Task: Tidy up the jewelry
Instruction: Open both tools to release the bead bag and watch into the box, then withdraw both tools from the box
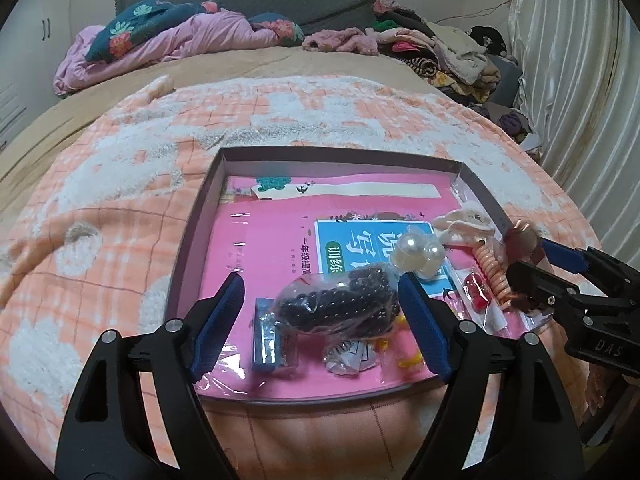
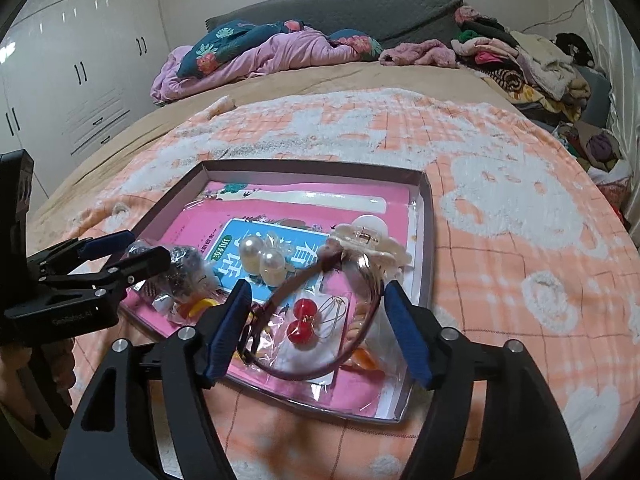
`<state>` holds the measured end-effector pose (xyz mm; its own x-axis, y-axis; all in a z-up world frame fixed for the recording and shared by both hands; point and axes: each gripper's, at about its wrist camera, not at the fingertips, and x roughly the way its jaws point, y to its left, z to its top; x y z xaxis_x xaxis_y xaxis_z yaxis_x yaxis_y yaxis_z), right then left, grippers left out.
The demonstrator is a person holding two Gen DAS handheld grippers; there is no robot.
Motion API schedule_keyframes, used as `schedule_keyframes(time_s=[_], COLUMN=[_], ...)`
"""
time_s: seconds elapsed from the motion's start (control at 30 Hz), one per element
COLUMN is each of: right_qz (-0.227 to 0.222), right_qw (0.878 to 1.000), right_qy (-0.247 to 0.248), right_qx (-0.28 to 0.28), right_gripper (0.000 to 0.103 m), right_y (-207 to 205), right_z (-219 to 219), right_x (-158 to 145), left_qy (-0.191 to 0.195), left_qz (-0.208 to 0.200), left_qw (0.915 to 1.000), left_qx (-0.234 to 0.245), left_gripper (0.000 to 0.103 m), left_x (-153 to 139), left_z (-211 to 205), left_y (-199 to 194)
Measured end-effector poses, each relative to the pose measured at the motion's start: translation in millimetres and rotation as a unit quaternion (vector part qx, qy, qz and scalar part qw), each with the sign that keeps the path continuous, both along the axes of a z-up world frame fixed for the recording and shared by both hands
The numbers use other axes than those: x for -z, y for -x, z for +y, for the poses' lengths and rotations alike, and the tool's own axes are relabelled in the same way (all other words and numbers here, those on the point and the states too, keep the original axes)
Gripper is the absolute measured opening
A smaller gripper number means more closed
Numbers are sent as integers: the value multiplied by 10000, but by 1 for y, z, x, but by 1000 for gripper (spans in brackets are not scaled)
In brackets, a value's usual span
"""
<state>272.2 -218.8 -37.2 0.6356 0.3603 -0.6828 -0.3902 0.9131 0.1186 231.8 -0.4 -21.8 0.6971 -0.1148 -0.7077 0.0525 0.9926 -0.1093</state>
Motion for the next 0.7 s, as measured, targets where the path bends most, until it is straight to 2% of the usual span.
schedule_keyframes(time_s=[0.07, 0.37, 0.53, 0.7], right_qz=[-71, -362, -522, -625], right_qw=[10000, 9989, 9980, 9970], right_qy=[-60, -214, -259, -369], right_qx=[27, 196, 235, 279], right_gripper=[78, 91, 95, 98], right_y=[3, 18, 28, 37], right_z=[-2, -15, -21, -26], right_x=[-3, -20, -30, -40], left_qy=[3, -12, -2, 37], left_qz=[14, -44, -88, -193], left_qw=[10000, 10000, 9999, 9997], left_qx=[-7, -57, -126, -172], left_gripper=[71, 78, 83, 93], left_x=[-1, -8, -14, -25], left_z=[0, 6, 11, 15], left_y=[0, 4, 7, 15])
